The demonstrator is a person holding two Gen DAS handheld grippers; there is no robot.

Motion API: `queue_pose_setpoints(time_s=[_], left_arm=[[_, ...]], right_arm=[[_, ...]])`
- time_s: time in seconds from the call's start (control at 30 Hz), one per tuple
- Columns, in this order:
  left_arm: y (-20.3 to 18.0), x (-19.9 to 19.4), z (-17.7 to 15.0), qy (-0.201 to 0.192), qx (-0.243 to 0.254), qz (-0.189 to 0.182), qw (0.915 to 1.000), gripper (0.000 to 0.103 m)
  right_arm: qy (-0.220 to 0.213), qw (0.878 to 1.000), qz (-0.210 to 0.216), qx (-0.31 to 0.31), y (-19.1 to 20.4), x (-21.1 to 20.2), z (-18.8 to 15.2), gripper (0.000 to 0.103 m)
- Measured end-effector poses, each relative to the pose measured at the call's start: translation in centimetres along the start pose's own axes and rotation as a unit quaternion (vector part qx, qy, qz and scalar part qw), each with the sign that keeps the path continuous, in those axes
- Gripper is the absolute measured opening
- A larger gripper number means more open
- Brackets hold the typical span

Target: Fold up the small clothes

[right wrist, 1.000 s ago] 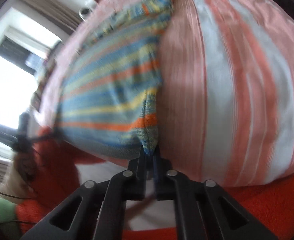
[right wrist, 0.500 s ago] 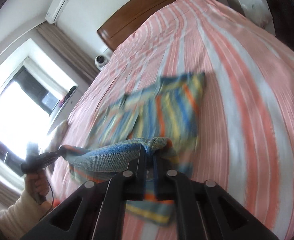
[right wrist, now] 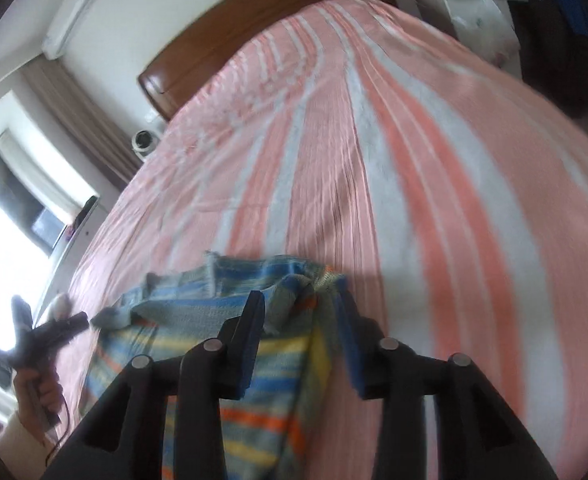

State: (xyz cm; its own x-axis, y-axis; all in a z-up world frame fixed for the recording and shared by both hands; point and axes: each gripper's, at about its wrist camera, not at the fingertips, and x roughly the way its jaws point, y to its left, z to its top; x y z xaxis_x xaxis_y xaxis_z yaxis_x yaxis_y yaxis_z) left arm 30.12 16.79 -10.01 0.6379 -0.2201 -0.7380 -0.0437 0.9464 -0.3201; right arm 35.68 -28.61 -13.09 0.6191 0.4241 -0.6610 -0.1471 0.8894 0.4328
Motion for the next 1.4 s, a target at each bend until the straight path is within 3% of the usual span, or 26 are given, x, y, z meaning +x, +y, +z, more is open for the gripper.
queue_pose_setpoints(time_s=[0.07,0.13,0.2,0.27,0.3,0.33,0.37,0.4,0.47,0.5,0.57,0.7,0.8,0.87,0.93,1.03,1.1,1.2,1.27,1.33,1.4], left_arm=[[-1.1,0.0,-0.3,0.038,0.028,-0.051,0.9976,0.068],[-2.7,1.2,-0.6,0.092,0.048,-0.099,0.9896,0.068],[-4.2,2.2,-1.0,0.116,0.058,-0.112,0.9852,0.068],[-5.2,2.8,-1.1,0.118,0.062,-0.107,0.9852,0.068],[-5.6,3.0,-1.2,0.120,0.061,-0.109,0.9848,0.068],[-5.9,3.1,-1.3,0.125,0.060,-0.111,0.9840,0.069],[-6.0,2.8,-1.8,0.129,0.059,-0.114,0.9832,0.069],[-6.1,2.7,-2.1,0.134,0.061,-0.116,0.9823,0.071],[-6.1,2.5,-2.8,0.144,0.075,-0.119,0.9795,0.074],[-6.1,2.5,-3.0,0.149,0.083,-0.122,0.9778,0.076],[-6.7,3.2,-3.3,0.158,0.105,-0.126,0.9736,0.077],[-6.0,5.7,-1.7,0.132,0.087,-0.100,0.9822,0.077],[-2.0,8.4,1.4,0.091,-0.021,-0.033,0.9950,0.075],[0.5,8.5,2.3,0.073,-0.075,0.014,0.9944,0.071],[2.0,7.2,2.3,0.058,-0.095,0.054,0.9923,0.071],[1.4,4.0,0.8,0.048,-0.043,0.079,0.9948,0.071],[-1.0,1.1,-1.0,0.031,0.016,0.083,0.9960,0.071],[-6.2,-1.6,-4.1,0.027,0.094,0.038,0.9945,0.075],[-11.1,-2.2,-6.5,0.037,0.155,-0.003,0.9872,0.076],[-16.8,-1.7,-9.5,0.055,0.226,-0.035,0.9718,0.076],[-21.7,-0.5,-12.4,0.065,0.279,-0.042,0.9572,0.076]], right_arm=[[0.036,0.998,0.033,-0.038,2.1,-0.6,-0.2,0.039],[0.105,0.991,0.075,-0.043,3.9,1.1,-0.4,0.039],[0.181,0.978,0.098,-0.019,5.3,4.7,-0.5,0.041],[0.231,0.969,0.091,0.010,5.7,9.1,-0.2,0.041],[0.232,0.969,0.087,0.026,5.7,10.9,0.3,0.041],[0.214,0.972,0.090,0.043,5.4,12.6,1.4,0.041],[0.170,0.980,0.092,0.055,5.2,13.4,2.9,0.041],[0.105,0.989,0.087,0.064,5.0,13.1,4.4,0.041],[0.003,0.989,0.108,0.100,4.6,11.1,5.9,0.044],[-0.028,0.984,0.130,0.119,4.5,10.0,6.2,0.048],[-0.033,0.982,0.149,0.116,4.8,8.3,6.2,0.061],[0.048,0.987,0.152,0.026,6.7,6.3,3.4,0.061],[0.121,0.982,0.148,-0.012,6.1,5.3,-1.3,0.061],[0.160,0.979,0.120,-0.031,4.7,4.2,-5.4,0.061],[0.172,0.979,0.104,-0.042,3.3,2.7,-8.3,0.061],[0.146,0.984,0.092,-0.041,1.5,-1.5,-10.4,0.061],[0.136,0.988,0.067,-0.041,0.6,-3.7,-10.9,0.061],[0.116,0.990,0.068,-0.036,-0.5,-5.7,-10.7,0.061],[0.105,0.992,0.068,-0.021,-1.3,-6.3,-9.8,0.061],[0.093,0.992,0.080,0.005,-2.1,-5.7,-8.7,0.061],[0.083,0.994,0.068,0.012,-1.9,-5.6,-8.1,0.061]])
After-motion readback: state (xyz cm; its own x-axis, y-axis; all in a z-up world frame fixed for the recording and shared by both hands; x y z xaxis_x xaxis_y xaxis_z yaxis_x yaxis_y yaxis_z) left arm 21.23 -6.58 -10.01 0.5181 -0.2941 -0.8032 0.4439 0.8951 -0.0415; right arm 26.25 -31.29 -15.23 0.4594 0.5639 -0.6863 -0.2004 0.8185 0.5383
